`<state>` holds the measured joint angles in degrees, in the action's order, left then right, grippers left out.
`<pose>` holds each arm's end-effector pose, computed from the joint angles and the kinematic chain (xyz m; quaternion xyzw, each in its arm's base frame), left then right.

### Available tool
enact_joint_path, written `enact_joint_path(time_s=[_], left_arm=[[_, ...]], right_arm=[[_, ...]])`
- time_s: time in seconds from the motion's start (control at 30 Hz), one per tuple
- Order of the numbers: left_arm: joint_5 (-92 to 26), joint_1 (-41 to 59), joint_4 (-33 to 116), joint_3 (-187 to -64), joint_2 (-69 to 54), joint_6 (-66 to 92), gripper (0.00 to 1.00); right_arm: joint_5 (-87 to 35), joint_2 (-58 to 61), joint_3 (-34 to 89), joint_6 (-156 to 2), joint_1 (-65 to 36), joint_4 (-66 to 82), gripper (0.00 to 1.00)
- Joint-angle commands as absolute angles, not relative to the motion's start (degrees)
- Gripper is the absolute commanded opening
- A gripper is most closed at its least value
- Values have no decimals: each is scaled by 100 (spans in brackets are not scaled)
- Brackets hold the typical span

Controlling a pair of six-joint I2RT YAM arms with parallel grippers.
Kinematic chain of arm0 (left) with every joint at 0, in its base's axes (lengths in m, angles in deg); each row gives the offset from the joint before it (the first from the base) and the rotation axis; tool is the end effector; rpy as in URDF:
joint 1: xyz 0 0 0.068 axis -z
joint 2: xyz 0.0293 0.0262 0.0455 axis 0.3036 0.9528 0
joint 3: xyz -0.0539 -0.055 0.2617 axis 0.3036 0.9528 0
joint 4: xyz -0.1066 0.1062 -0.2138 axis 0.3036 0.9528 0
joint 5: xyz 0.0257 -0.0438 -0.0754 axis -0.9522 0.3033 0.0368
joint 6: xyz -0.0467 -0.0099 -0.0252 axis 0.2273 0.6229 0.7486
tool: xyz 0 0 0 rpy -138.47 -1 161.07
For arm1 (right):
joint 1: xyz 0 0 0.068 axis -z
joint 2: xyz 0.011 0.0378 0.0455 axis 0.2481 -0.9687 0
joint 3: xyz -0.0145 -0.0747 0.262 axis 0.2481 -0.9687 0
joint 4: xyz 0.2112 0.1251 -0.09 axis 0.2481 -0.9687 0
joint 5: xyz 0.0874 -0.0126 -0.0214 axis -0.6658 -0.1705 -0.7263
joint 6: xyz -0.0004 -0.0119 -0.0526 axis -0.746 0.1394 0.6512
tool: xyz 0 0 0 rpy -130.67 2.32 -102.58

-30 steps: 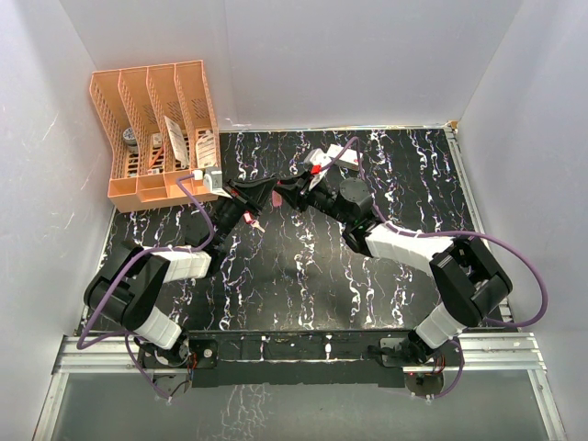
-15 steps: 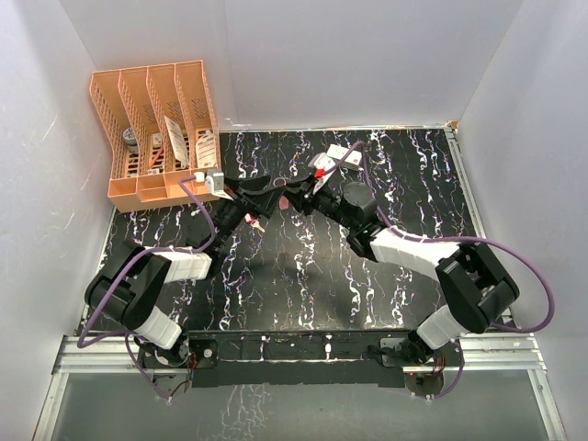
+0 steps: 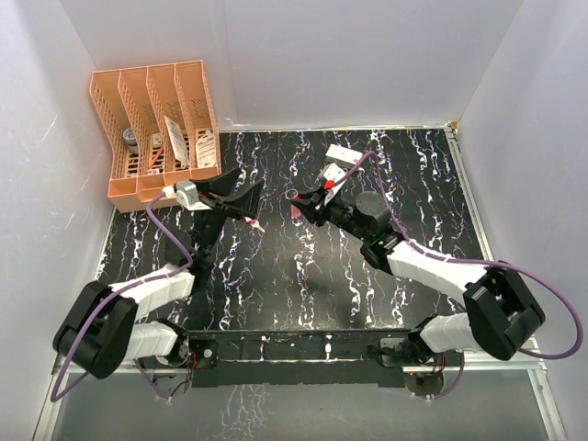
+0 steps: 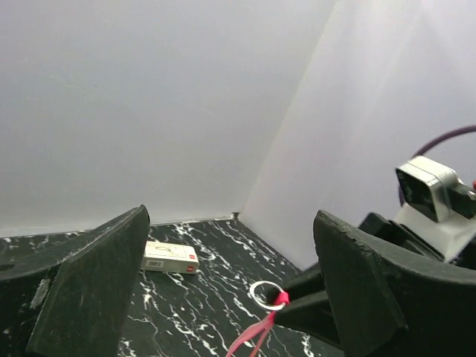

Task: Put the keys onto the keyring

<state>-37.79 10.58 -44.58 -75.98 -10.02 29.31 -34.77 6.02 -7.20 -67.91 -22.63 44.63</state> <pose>0.2015 -0.1109 0.2849 0.0315 0.4343 -0.4342 0.7886 0.2353 0.1896 0.2759 -0.3280 0.6263 0.3040 0.6386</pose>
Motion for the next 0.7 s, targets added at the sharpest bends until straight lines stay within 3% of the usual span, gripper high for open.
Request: enact_joint_path(time_s=[0.0, 0.2, 0.5, 0.67], left_arm=[[-4291, 1064, -3590, -7595, -1414, 2434, 91], [-4406, 1054, -1676, -8085, -1515, 2274, 89], [-4531, 988, 1920, -9870, -859, 2706, 90], [-4523, 867, 2862, -10345, -297, 3021, 78]], right_arm=[[-3553, 999, -838, -6517, -2249, 4307, 12], [-3581, 1201, -862, -6455, -2252, 3890, 12], [-3550, 1284, -914, -6563, -2250, 3565, 12], [-3572, 1352, -980, -6694, -2253, 3405, 12]])
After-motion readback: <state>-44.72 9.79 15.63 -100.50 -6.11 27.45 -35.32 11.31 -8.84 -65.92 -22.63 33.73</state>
